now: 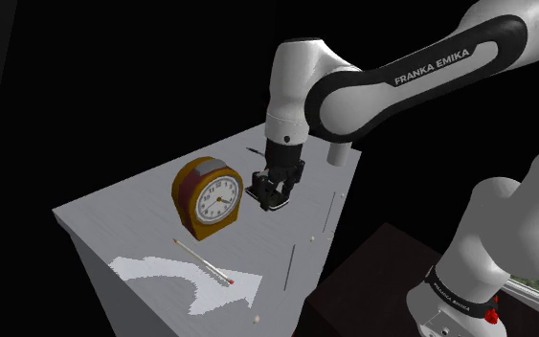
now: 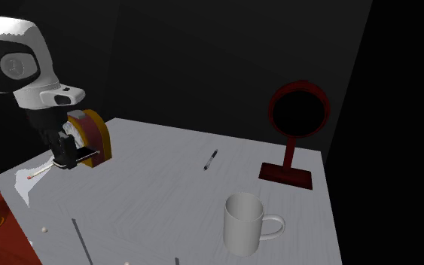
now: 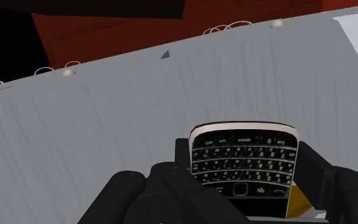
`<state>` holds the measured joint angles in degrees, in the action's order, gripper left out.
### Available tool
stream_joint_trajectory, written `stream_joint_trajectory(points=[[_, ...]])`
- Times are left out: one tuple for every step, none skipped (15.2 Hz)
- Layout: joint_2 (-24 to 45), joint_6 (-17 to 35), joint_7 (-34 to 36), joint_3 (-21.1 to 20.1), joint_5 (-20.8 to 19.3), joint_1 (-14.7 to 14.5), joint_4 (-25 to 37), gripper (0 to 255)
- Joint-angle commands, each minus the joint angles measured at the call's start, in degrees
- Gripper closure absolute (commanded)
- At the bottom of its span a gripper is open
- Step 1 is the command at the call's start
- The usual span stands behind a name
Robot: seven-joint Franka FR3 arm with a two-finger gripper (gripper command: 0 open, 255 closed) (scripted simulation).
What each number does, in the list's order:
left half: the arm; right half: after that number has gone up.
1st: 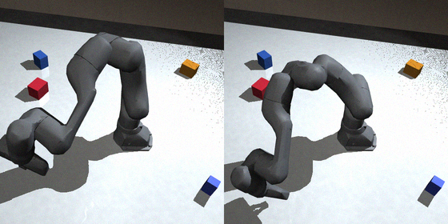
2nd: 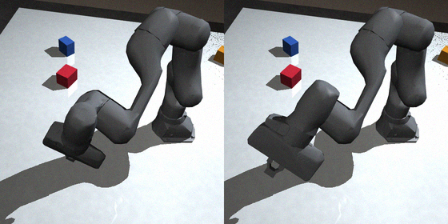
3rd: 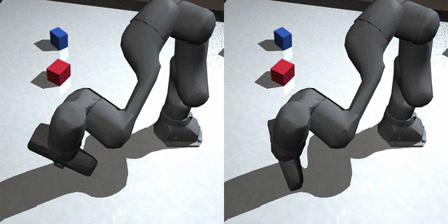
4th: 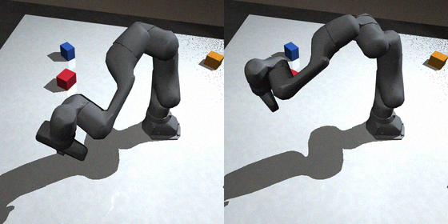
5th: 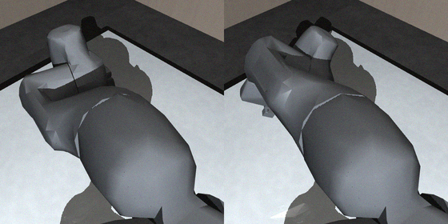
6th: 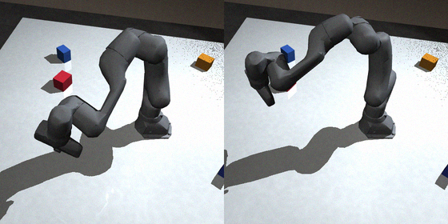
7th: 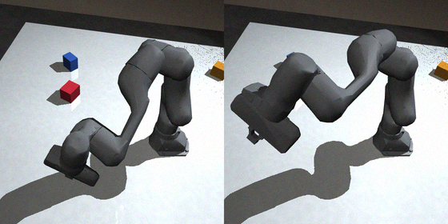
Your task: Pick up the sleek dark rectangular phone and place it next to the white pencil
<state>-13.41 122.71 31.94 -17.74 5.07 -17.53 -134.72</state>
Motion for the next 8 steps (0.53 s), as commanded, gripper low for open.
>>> stream_joint_trajectory(points=[[0.5,0.2,3.2,-2.0,0.3,-1.3,0.5,255],[0.8,0.2,4.7,-3.0,0.4,-1.9,0.8,255],[1.2,0.1,6.3,-3.9,0.4,-2.5,1.3,255],[1.6,0.1,7.8,-4.9,0.4,-3.0,1.8,255],[2.1,0.1,9.4,-5.9,0.4,-3.6,2.4,255],[2.2,0.1,9.6,-6.0,0.4,-3.7,2.4,255],[2.5,0.9,9.7,-6.1,0.3,-3.7,2.0,255],[2.9,1.7,9.8,-6.2,0.2,-3.7,1.5,255]])
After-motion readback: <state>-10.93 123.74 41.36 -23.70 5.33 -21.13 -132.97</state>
